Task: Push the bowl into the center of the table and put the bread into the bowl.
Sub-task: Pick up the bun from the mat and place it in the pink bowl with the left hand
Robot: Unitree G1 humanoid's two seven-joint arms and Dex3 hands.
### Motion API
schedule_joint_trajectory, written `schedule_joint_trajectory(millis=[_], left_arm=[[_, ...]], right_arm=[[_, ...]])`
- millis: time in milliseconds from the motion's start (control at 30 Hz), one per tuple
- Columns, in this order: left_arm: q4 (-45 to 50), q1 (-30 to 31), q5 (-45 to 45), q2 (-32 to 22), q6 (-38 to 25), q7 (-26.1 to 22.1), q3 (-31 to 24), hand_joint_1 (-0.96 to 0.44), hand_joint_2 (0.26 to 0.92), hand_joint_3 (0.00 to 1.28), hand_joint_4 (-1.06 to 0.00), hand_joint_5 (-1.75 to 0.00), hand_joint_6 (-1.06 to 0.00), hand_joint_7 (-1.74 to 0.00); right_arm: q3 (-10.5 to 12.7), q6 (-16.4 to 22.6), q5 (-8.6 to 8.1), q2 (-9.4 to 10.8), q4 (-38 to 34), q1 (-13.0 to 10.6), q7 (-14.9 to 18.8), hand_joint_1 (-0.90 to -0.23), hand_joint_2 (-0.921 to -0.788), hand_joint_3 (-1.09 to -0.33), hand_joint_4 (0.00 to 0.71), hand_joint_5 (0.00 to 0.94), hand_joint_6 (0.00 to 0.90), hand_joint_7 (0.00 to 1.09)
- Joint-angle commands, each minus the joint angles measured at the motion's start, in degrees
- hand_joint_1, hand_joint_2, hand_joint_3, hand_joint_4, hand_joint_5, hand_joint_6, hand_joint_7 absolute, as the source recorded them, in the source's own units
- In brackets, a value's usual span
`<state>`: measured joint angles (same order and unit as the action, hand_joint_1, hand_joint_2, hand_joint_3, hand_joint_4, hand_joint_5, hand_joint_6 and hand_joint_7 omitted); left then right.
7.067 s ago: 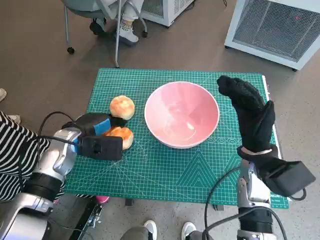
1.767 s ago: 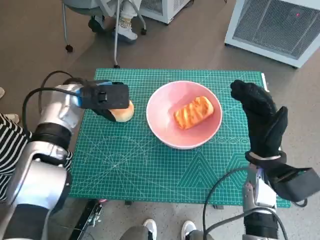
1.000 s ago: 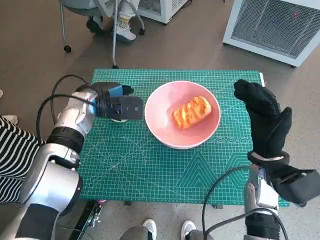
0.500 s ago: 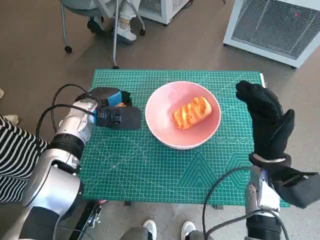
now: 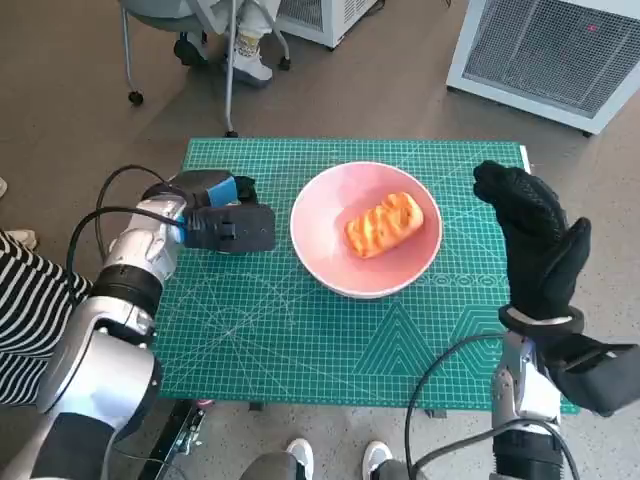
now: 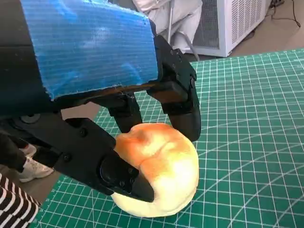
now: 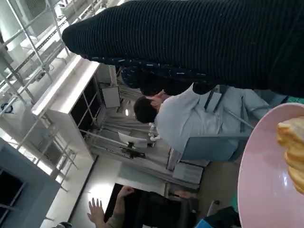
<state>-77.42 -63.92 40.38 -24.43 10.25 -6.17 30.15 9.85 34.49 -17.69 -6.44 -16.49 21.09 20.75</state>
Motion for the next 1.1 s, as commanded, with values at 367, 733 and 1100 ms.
schedule_joint_trajectory(millis=[367, 733, 1100], left_arm=[[1.04, -0.33, -0.55, -1.34, 1.61, 0.56, -0.67, 0.0, 0.919, 0.04, -0.76, -1.17, -0.63, -1.07], [1.6, -0.72, -0.96, -2.14, 2.72, 0.53, -1.74, 0.0, 0.919, 0.04, -0.76, -1.16, -0.64, -1.08], [1.44, -1.2, -0.27, -0.97, -2.13, -6.19, -0.97, -0.06, 0.801, 0.03, -0.57, -0.36, -0.46, -0.33]], right_arm=[[-0.27, -1.13, 0.38, 0.43, -0.34, -1.17, -0.45, -0.687, -0.921, -0.739, 0.189, 0.005, 0.086, 0.43], [-0.14, -1.12, 0.25, 0.28, -0.4, -1.25, -0.33, -0.687, -0.921, -0.74, 0.19, 0.004, 0.085, 0.43], [-0.1, -1.36, 0.61, 0.25, -0.36, -1.06, -0.79, -0.687, -0.921, -0.74, 0.19, 0.003, 0.094, 0.44]])
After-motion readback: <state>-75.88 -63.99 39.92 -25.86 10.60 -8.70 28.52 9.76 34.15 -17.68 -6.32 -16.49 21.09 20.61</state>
